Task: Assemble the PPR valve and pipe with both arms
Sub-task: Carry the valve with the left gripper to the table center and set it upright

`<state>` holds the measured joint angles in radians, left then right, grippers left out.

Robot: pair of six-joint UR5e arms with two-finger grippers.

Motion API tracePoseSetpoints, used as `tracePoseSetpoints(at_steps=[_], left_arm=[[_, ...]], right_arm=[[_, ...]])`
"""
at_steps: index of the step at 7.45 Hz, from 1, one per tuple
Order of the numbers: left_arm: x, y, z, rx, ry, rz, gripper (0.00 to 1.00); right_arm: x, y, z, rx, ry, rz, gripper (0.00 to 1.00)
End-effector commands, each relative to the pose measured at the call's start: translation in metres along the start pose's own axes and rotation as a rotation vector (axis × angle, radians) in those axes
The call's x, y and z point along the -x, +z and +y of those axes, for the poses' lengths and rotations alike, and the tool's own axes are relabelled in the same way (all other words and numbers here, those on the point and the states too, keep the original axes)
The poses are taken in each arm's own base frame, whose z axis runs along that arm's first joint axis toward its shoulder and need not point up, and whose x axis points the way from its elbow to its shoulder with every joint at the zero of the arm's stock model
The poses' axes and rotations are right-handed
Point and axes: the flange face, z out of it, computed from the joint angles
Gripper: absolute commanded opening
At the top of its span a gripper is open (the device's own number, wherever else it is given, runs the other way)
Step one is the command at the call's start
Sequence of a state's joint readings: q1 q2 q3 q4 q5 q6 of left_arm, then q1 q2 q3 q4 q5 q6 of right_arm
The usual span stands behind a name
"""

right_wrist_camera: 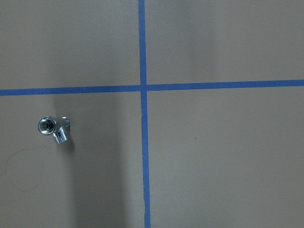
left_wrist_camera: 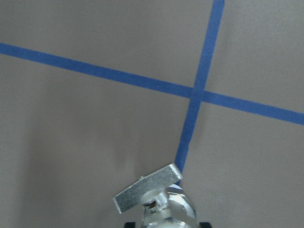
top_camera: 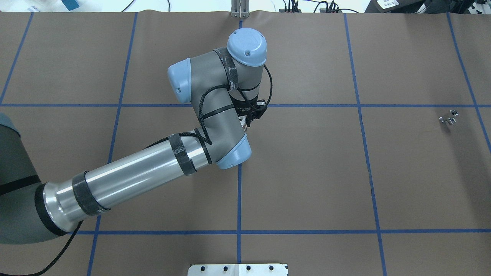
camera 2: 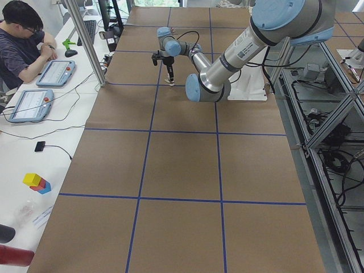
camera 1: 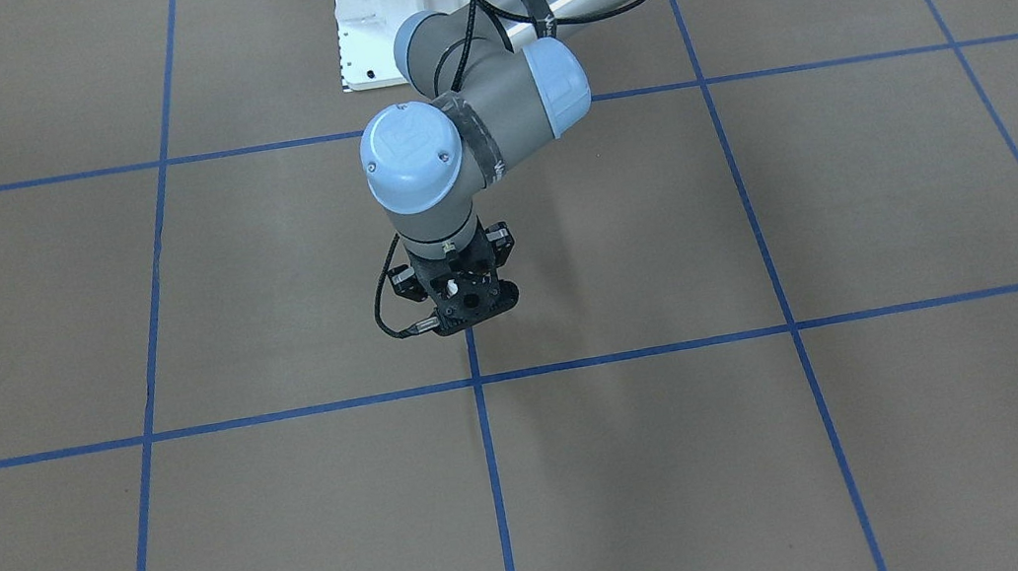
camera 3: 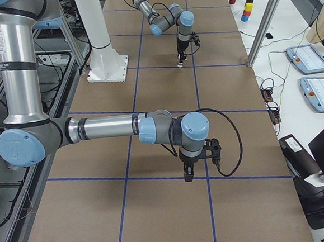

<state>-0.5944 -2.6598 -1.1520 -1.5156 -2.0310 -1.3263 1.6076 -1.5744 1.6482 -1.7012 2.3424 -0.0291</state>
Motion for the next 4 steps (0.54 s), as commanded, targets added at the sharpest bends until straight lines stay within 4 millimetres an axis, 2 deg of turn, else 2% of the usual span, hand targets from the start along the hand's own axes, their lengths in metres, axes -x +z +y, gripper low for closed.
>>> tracePoseSetpoints(at_steps=[1, 4], left_arm=[[-0.0002, 0.0024, 0.0023, 0.003, 0.002, -0.002, 0.0], [-0.0016, 0.0071, 0.0082, 0.009, 0.009, -0.005, 0.0]], right_arm=[[0.0, 0.0, -0.0002, 0.0, 0.0, 0.0, 1.0], [0.0005, -0.0005, -0.0009, -0.001, -0.001, 0.0, 1.0]])
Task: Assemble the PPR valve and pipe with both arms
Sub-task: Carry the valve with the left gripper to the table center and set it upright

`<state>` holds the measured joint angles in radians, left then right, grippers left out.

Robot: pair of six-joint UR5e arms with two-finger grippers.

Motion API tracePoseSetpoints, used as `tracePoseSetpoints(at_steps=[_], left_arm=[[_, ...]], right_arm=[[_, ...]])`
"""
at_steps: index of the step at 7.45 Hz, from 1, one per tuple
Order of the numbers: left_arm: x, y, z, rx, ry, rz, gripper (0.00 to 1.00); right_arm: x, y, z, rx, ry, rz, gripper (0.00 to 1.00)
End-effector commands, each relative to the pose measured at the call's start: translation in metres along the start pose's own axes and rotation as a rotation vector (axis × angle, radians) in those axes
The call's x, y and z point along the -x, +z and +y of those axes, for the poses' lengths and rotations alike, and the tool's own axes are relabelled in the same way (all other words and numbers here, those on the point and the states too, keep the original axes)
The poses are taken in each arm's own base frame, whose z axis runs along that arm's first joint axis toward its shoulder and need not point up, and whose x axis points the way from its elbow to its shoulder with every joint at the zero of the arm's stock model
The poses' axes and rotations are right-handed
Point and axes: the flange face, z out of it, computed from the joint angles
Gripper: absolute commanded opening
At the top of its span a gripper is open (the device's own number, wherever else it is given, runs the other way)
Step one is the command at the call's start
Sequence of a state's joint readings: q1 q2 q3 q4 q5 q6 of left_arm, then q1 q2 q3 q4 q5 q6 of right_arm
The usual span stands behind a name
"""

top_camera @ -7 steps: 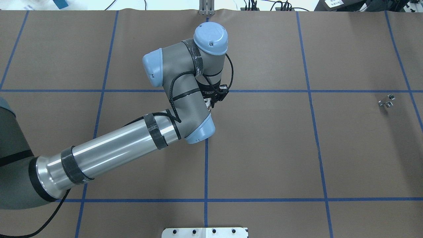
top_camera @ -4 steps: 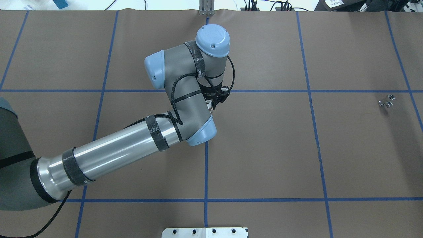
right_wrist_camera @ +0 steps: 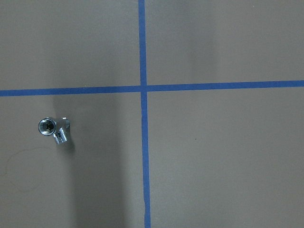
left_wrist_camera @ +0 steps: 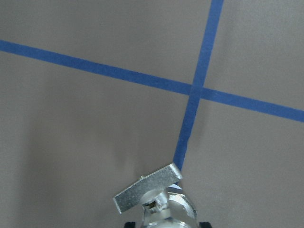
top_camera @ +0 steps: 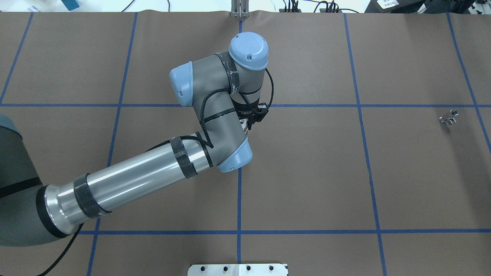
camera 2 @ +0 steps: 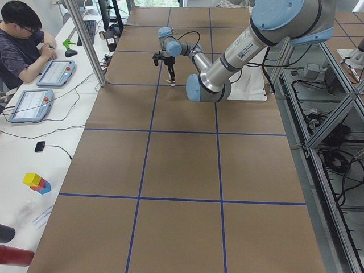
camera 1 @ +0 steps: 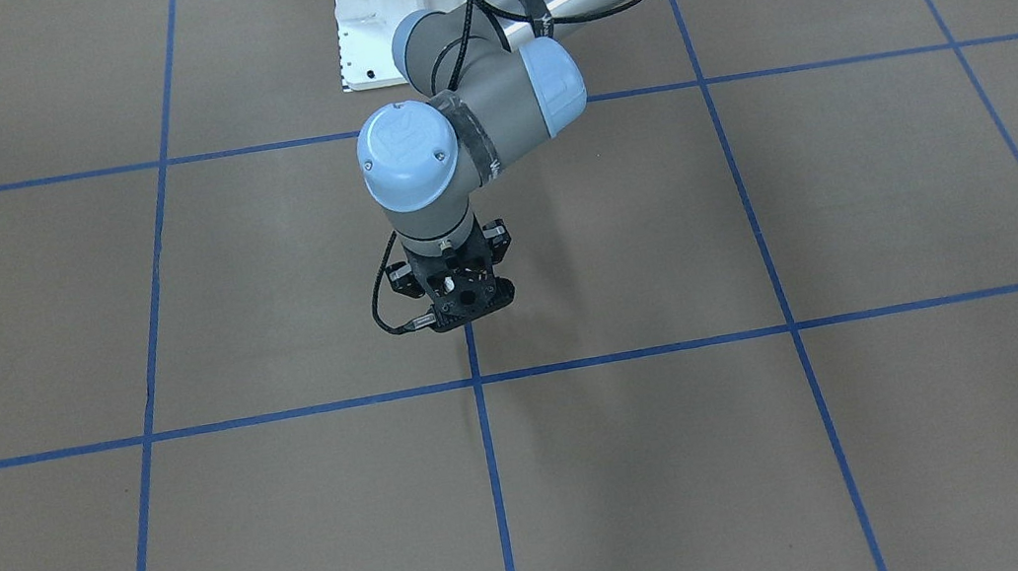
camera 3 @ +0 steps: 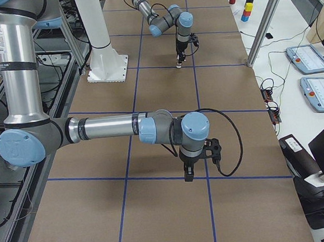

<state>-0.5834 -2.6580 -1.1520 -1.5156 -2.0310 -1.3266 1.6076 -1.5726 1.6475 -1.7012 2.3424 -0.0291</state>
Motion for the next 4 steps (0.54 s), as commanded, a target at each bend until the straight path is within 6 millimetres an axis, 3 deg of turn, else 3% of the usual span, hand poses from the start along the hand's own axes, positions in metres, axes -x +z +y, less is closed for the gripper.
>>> tracePoseSetpoints(at_steps=[1, 2, 3, 4], left_arm=[[0.0001, 0.0015, 0.0012, 0.002, 0.002, -0.001, 0.0], [0.0001, 0.0015, 0.0012, 0.002, 0.001, -0.001, 0.08], [0.0013, 0.004, 0.0015, 0.002, -0.001, -0.005, 0.71], [0.0001, 0.0065, 0.0045, -0.005, -0.003, -0.009, 0.81]], right_arm=[[0.0001, -0.0001, -0.0001, 0.0, 0.0, 0.0, 1.0], [-0.0004, 0.0004, -0.0001, 0.001, 0.001, 0.0, 1.0], [0.0001, -0.0002, -0.0027, 0.0, 0.0, 0.0, 1.0], [0.0, -0.0002, -0.0034, 0.0, 0.0, 0.002, 1.0]])
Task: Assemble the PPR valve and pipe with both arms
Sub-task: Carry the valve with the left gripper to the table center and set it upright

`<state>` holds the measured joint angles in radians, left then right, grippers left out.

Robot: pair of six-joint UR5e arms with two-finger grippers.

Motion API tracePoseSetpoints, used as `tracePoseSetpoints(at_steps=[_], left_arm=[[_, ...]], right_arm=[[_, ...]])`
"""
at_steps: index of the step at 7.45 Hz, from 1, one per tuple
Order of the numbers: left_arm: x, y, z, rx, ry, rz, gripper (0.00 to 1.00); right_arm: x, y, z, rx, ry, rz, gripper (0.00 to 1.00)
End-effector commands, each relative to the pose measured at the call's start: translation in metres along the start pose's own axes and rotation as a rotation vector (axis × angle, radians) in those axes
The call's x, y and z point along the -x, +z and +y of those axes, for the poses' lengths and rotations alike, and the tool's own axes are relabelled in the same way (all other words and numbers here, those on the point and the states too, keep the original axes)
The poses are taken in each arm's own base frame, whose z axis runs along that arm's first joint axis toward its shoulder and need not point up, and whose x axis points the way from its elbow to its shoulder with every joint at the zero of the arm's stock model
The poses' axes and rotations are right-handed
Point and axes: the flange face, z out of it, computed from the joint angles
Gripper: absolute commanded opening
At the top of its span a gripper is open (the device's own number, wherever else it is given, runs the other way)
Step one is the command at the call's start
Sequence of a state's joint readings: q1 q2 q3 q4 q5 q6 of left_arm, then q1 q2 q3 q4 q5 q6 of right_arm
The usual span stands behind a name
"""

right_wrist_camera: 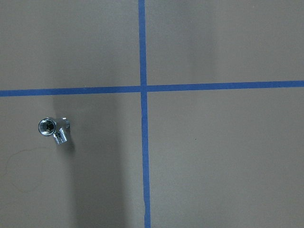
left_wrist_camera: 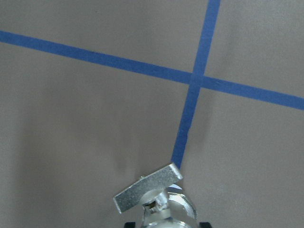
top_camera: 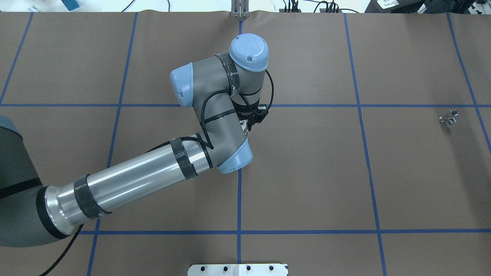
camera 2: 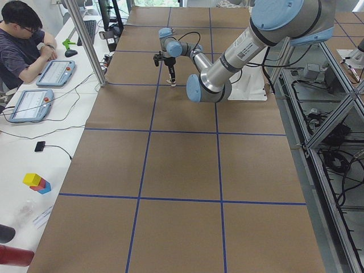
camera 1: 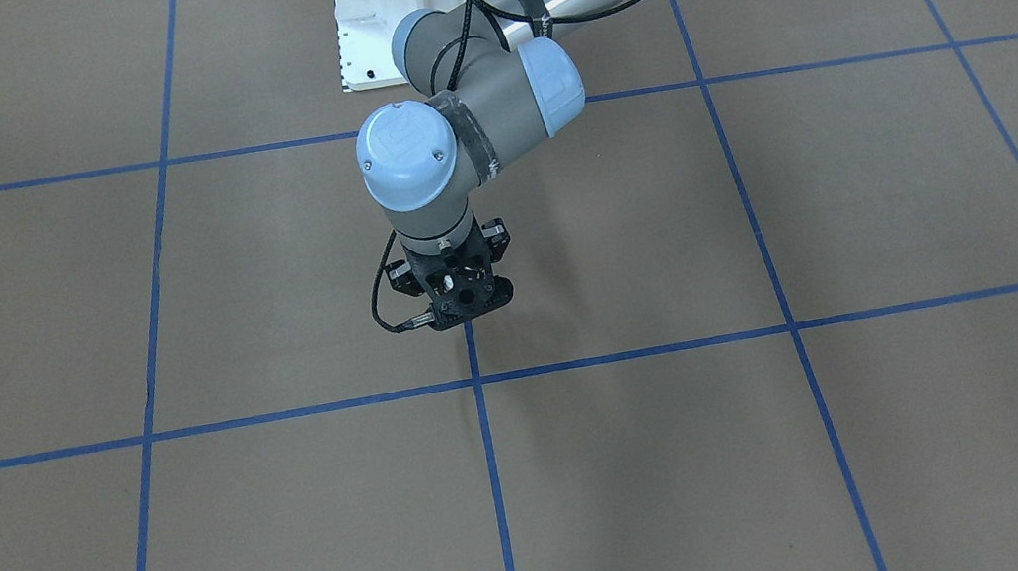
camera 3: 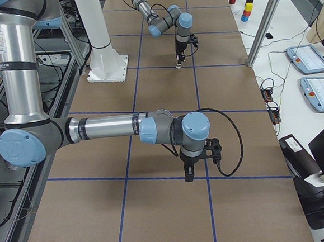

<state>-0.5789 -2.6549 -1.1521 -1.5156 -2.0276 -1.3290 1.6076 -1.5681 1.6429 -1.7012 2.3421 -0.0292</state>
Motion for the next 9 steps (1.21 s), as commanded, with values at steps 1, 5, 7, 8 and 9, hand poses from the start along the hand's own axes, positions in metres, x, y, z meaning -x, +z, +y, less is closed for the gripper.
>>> tracePoseSetpoints(at_steps=[1, 5, 7, 8, 9], left_arm=[[-0.001, 0.002, 0.003, -0.017, -0.001, -0.005, 0.99], [-0.002, -0.031, 0.006, -0.042, 0.022, 0.046, 1.0], [0.033, -0.083, -0.011, -0.087, 0.034, 0.099, 1.0], [0.066, -0.107, -0.026, -0.115, 0.079, 0.089, 1.0], [0.109, -0.13, -0.045, -0.113, 0.126, 0.084, 1.0]], right_arm=[[-0.001, 0.0, -0.002, 0.0, 0.0, 0.001, 1.0], [0.004, -0.006, -0.008, -0.012, -0.007, 0.005, 1.0], [0.023, -0.022, -0.027, -0.042, 0.101, 0.0, 1.0], [0.027, -0.021, -0.027, -0.04, 0.104, -0.002, 1.0], [0.032, -0.015, -0.028, -0.04, 0.081, 0.0, 1.0]])
